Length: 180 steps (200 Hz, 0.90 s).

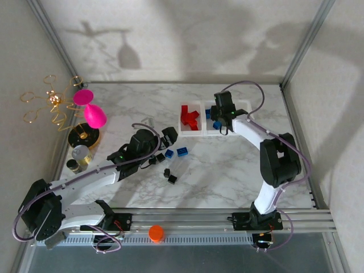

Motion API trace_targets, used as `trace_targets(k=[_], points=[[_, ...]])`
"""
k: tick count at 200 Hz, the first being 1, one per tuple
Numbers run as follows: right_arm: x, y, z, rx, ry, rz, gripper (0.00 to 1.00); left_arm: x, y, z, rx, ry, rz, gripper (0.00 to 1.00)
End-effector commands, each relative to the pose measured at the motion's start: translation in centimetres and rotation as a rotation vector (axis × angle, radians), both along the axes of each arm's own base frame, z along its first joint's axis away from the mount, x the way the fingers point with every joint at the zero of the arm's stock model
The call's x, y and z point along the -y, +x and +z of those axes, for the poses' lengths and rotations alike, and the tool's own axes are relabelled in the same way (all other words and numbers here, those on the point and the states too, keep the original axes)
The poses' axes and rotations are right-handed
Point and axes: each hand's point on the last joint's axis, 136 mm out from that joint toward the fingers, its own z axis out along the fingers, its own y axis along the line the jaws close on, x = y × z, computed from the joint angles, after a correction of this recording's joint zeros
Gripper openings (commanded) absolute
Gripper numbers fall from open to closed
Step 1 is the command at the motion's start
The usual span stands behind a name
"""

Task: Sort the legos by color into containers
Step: Place the lego in the container.

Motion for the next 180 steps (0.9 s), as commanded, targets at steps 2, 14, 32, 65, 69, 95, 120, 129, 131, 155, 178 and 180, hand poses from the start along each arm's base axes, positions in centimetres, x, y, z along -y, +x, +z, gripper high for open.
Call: trace_targets(k=[2, 14, 32, 65, 69, 95, 120, 129, 131, 155, 178, 180], points=[[-0.7, 2.0, -0.2, 0.012, -0.005, 0.026, 0.33, 1.4, 0.6, 2.0, 0.049, -0.020, -0.039, 0.99], [-1.2, 2.5, -0.9, -0.012, 0.027, 0.046, 0.33, 1.5, 0.7, 1.9, 0.049, -0.015, -0.037, 0.99], [-1.6, 2.9, -1.7, -0.029, 0.038, 0.054, 0.34, 1.4, 0.7, 1.9, 0.049, -0.020, -0.030, 1.00], [-1.5, 2.8, -1.1, -0.020, 0.041, 0.053, 0.44, 0.9, 0.6, 1.7, 0.050, -0.016, -0.017, 1.00], [-1.6, 2.7, -0.8, -0.015, 0.044, 0.056, 0.45, 0.9, 0.5, 1.7, 0.050, -0.013, -0.018, 1.00], [-1.4, 2.3, 1.0, 0.011, 0.056, 0.058, 0.50, 0.8, 0.5, 1.9, 0.054, -0.010, -0.015, 1.00], [-1.7, 1.0, 2.3, 0.025, 0.086, 0.081, 0.52, 0.7, 0.4, 2.1, 0.058, -0.010, -0.016, 1.00], [-1.9, 0.3, 2.6, 0.021, 0.092, 0.090, 0.52, 0.5, 0.3, 2.2, 0.061, -0.009, -0.013, 1.00], [-1.9, 0.2, 2.6, 0.020, 0.091, 0.091, 0.52, 0.5, 0.3, 2.2, 0.059, -0.008, -0.013, 1.00], [-2.5, -2.0, 3.0, 0.008, 0.087, 0.117, 0.53, 0.1, -0.1, 2.1, 0.060, -0.011, -0.011, 0.99], [-3.7, -4.5, 3.0, -0.010, 0.068, 0.153, 0.55, -0.6, -0.7, 1.6, 0.052, -0.007, 0.000, 1.00], [-3.8, -4.8, 2.9, -0.011, 0.067, 0.155, 0.55, -0.7, -0.7, 1.6, 0.052, -0.005, 0.001, 1.00]])
